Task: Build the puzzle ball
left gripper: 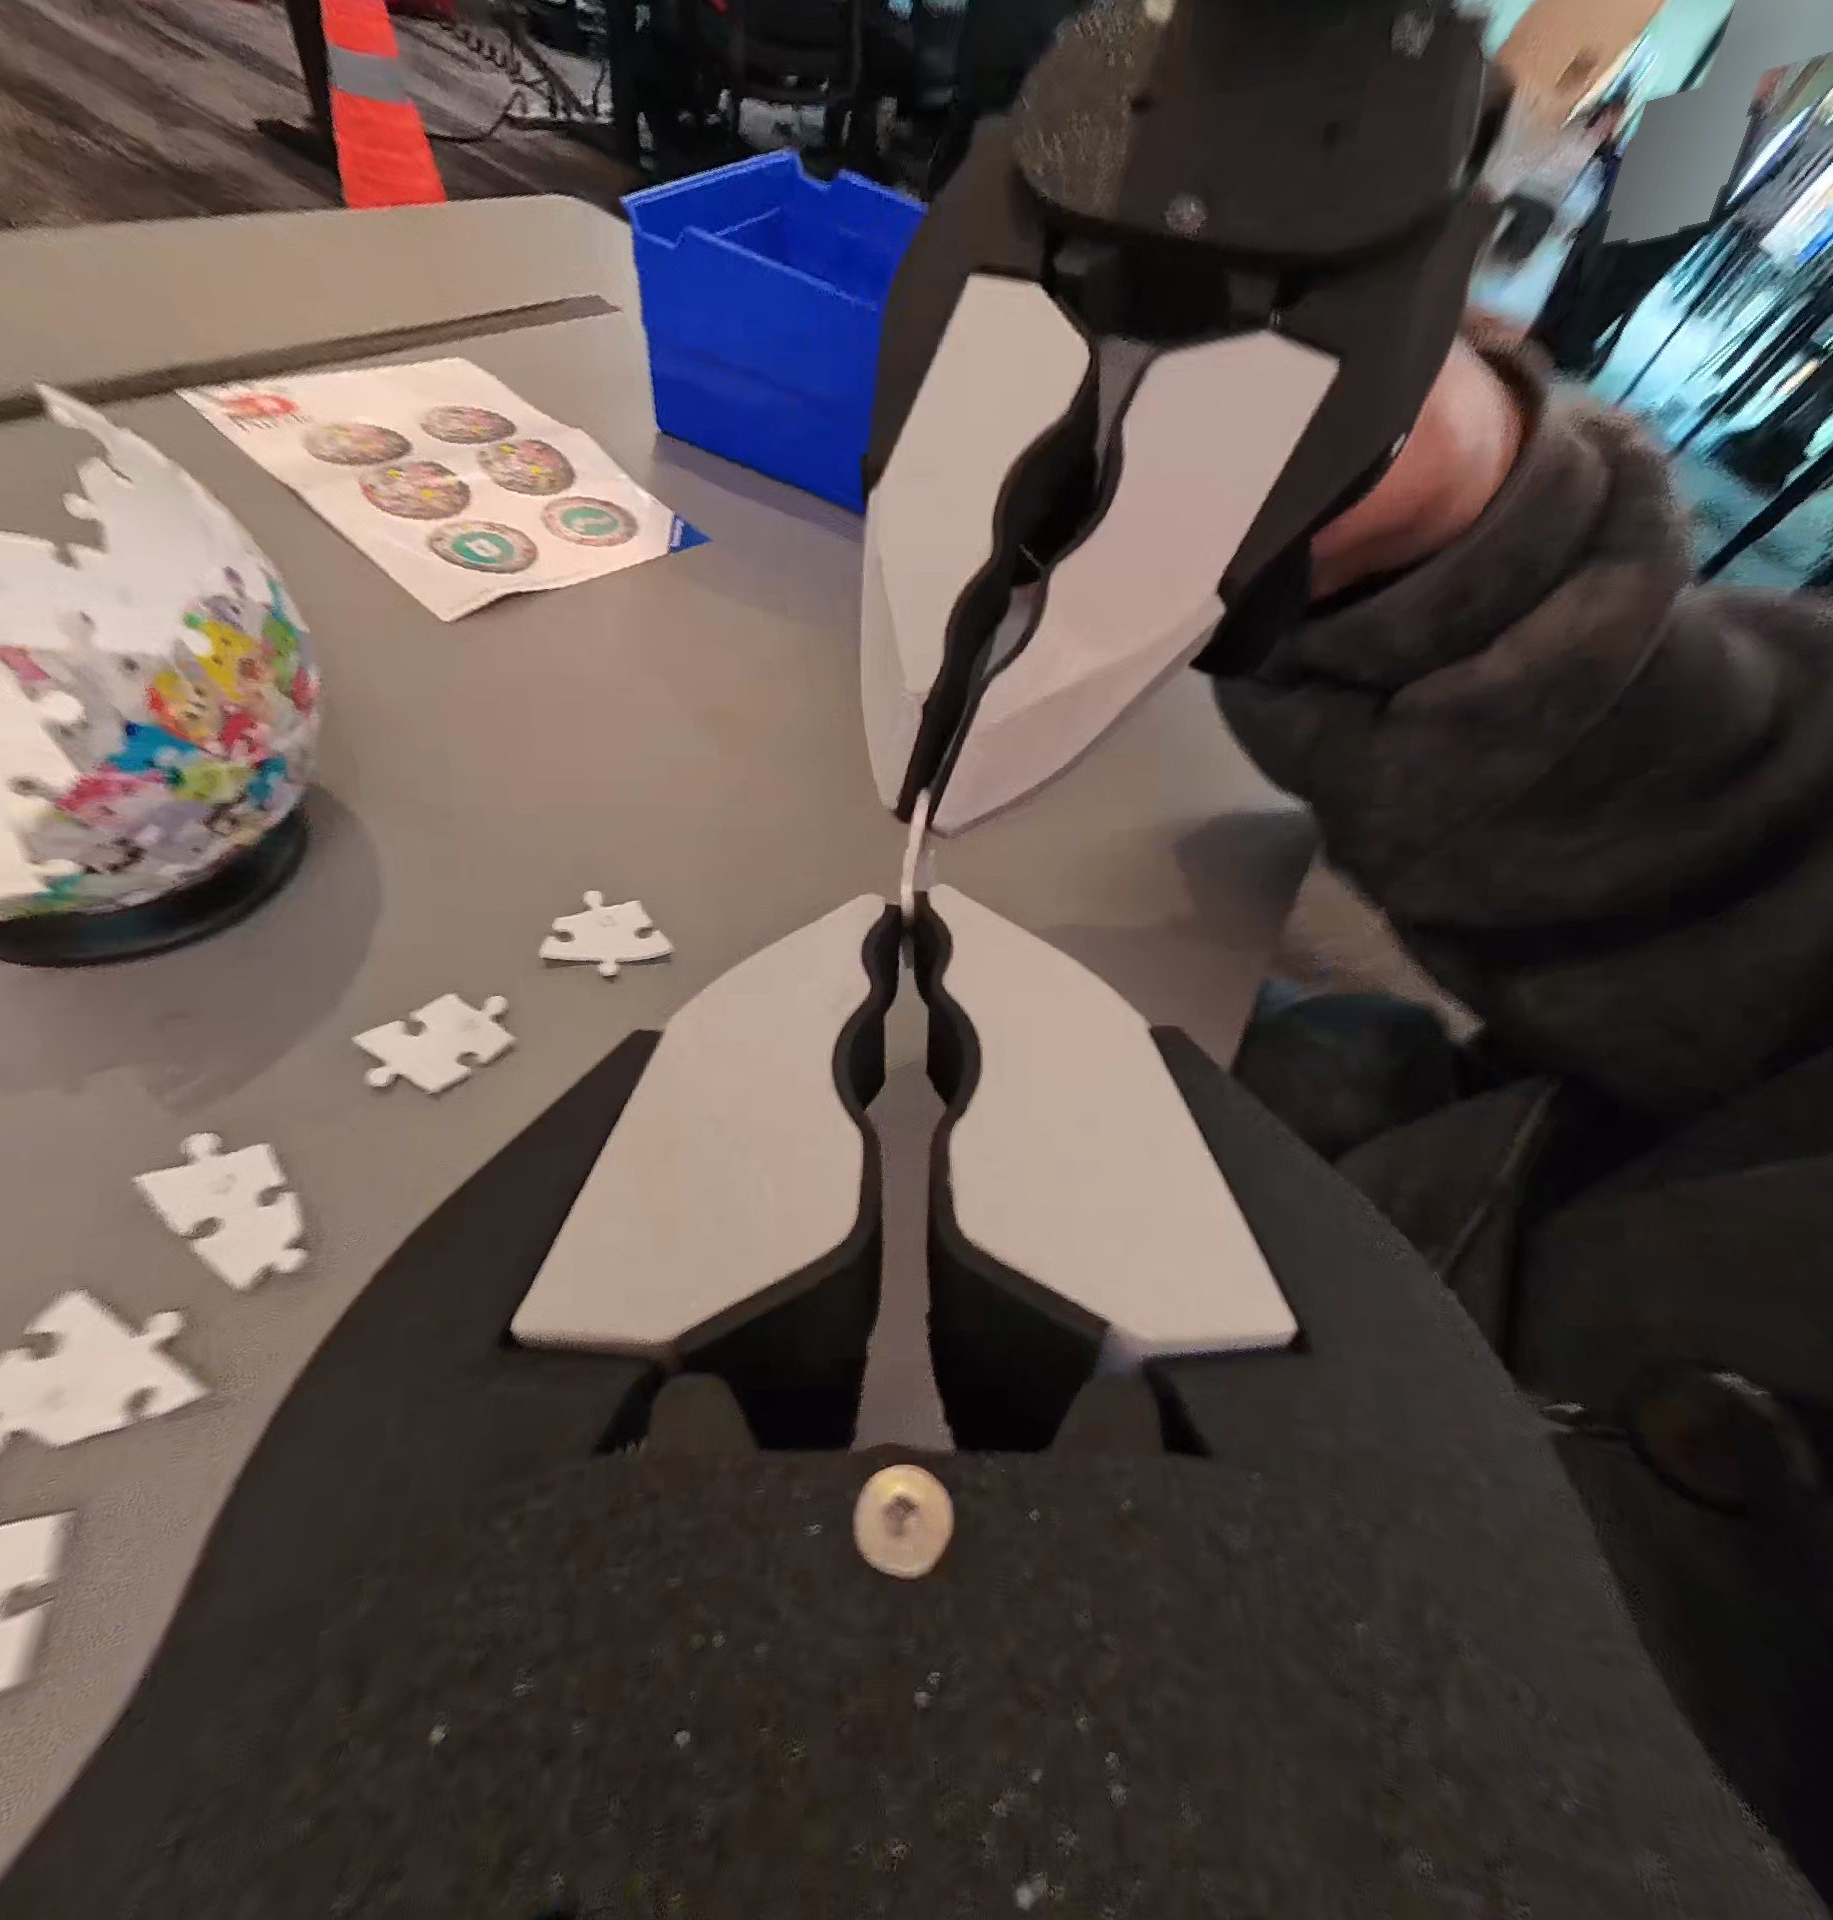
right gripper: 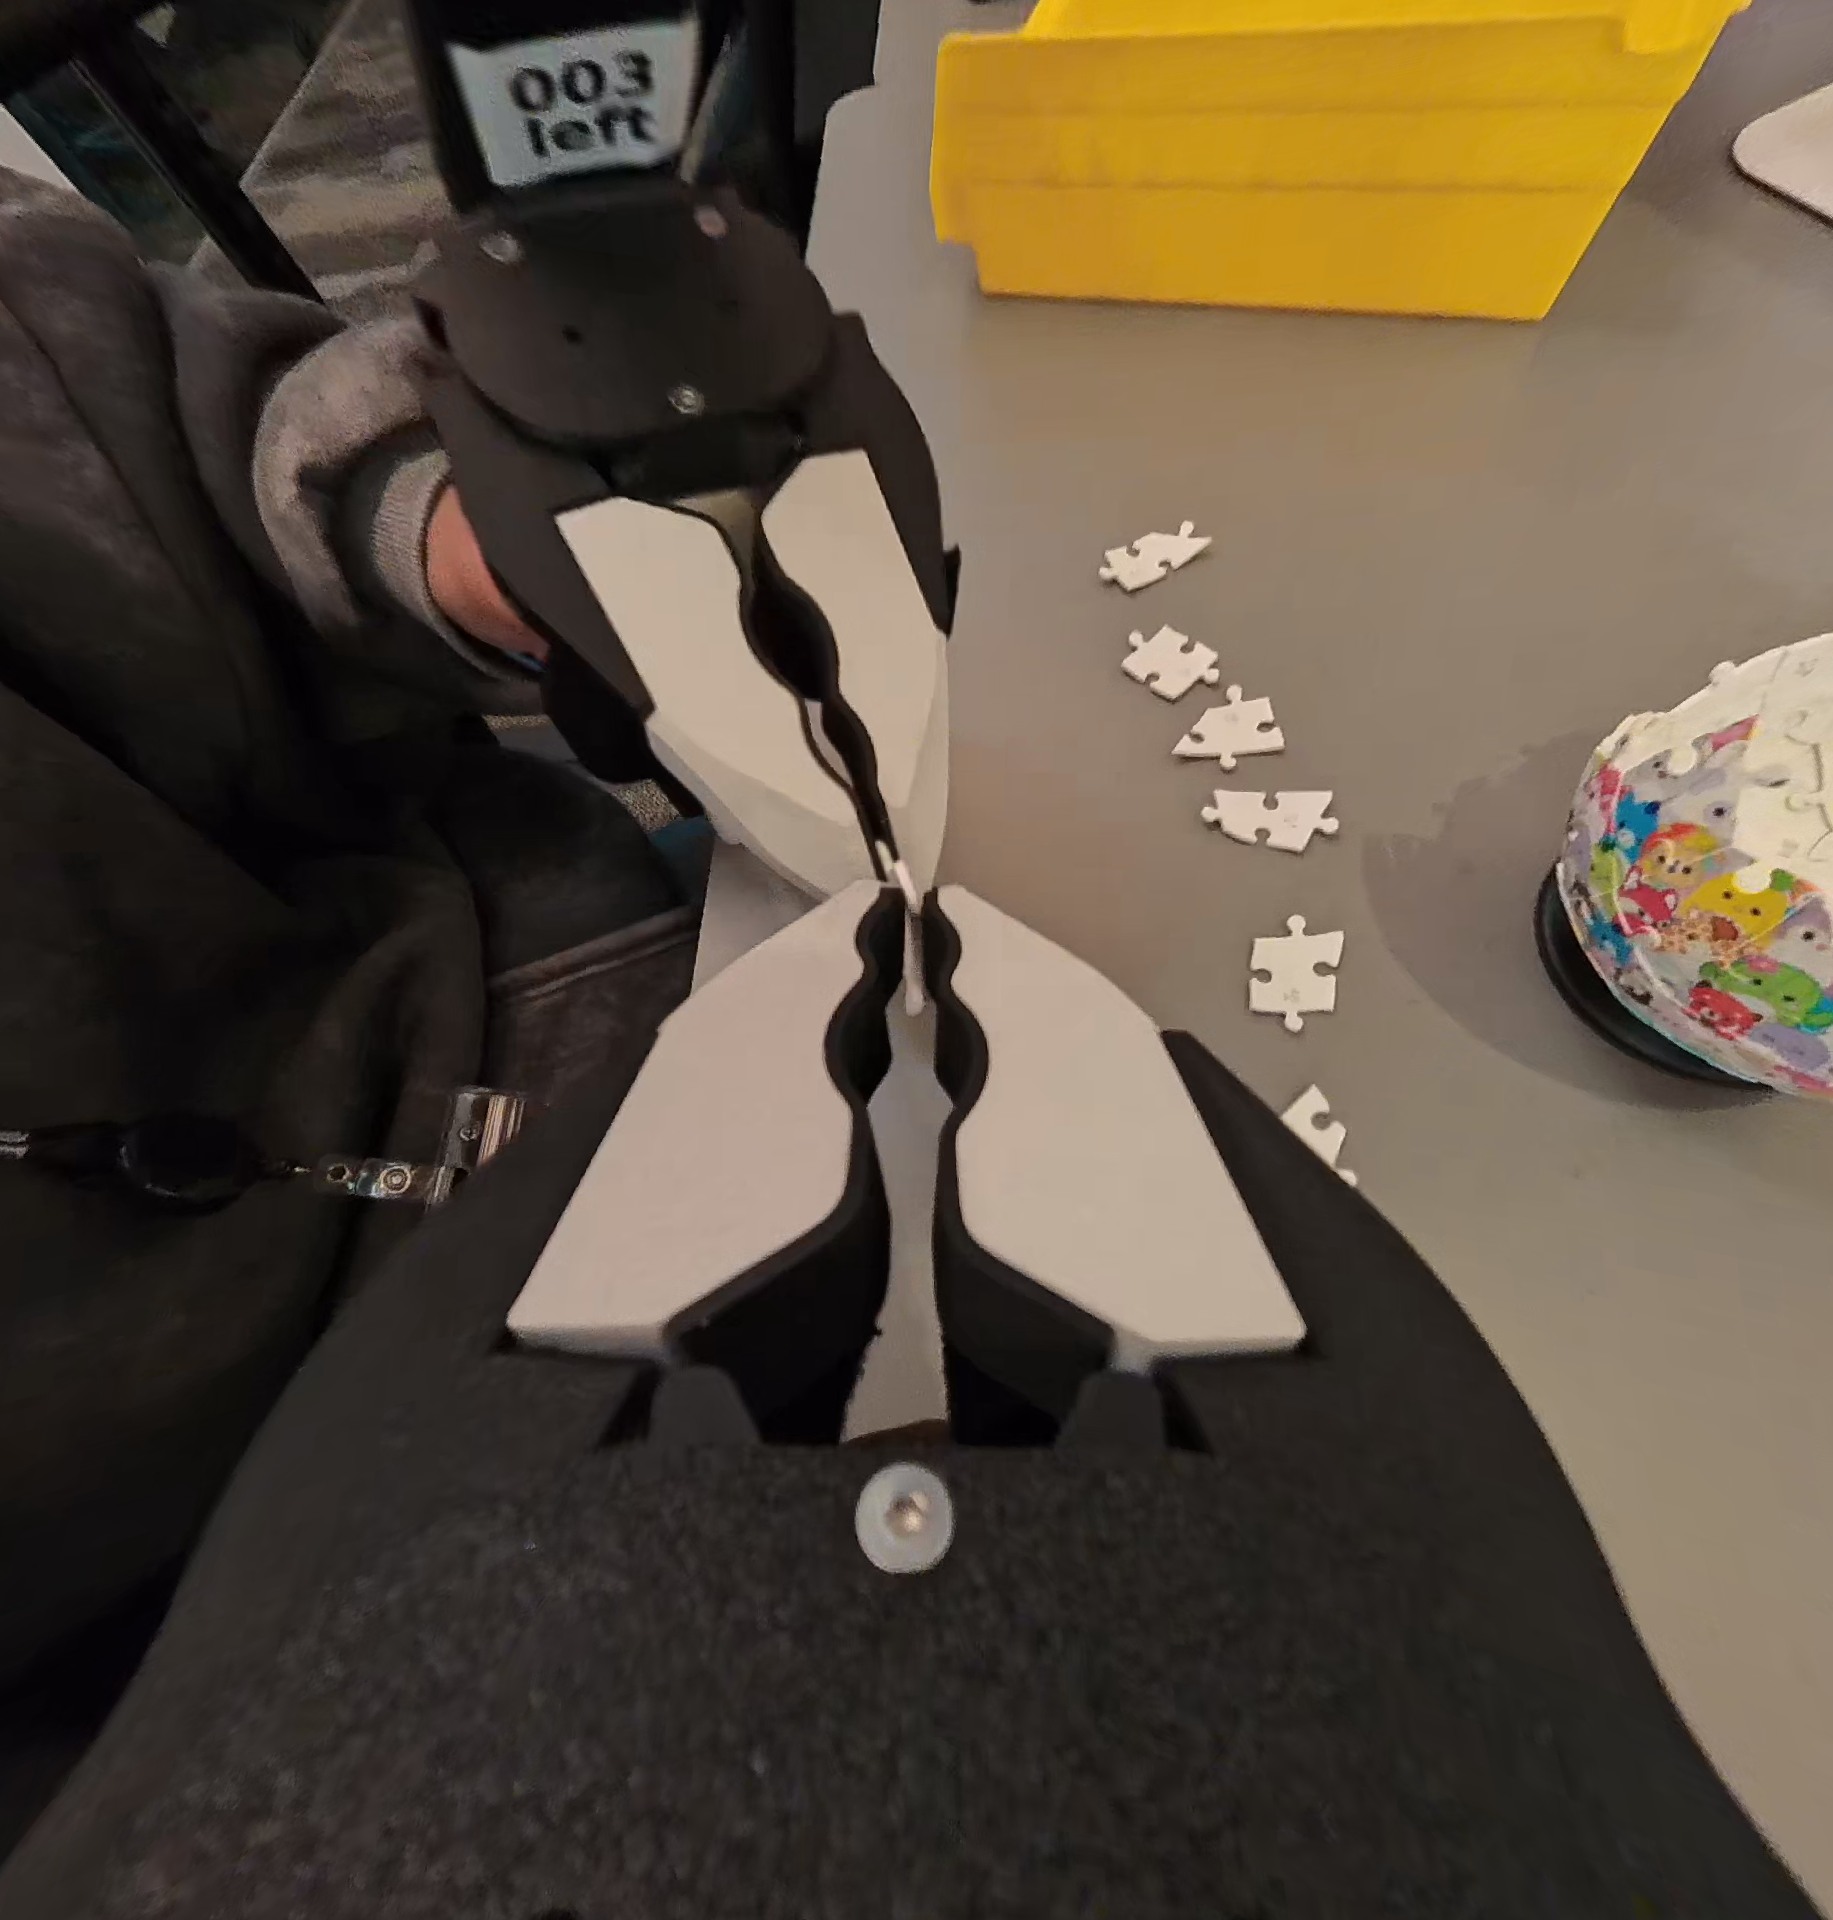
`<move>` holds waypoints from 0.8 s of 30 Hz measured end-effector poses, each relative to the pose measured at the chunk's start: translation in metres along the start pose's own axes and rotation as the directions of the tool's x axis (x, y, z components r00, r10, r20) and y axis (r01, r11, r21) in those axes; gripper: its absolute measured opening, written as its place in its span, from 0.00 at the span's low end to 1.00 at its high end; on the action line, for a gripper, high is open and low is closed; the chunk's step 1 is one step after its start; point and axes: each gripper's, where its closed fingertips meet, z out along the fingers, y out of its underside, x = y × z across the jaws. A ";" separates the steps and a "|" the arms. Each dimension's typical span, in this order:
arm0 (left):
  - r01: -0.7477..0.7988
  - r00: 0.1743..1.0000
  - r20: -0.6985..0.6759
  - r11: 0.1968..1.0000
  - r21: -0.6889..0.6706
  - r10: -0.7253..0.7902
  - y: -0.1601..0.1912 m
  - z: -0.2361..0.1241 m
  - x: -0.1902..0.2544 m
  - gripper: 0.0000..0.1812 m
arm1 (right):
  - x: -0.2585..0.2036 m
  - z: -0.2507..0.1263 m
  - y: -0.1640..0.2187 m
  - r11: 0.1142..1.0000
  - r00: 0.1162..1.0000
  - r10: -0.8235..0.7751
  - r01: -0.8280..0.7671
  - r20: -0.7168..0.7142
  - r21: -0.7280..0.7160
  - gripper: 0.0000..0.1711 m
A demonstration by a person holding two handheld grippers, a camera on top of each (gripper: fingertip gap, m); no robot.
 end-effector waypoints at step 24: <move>0.106 0.993 -0.060 0.993 0.059 -0.102 -0.003 -0.006 -0.008 0.01 | 0.009 -0.003 0.004 1.000 0.998 -0.029 0.029 -0.063 0.002 0.01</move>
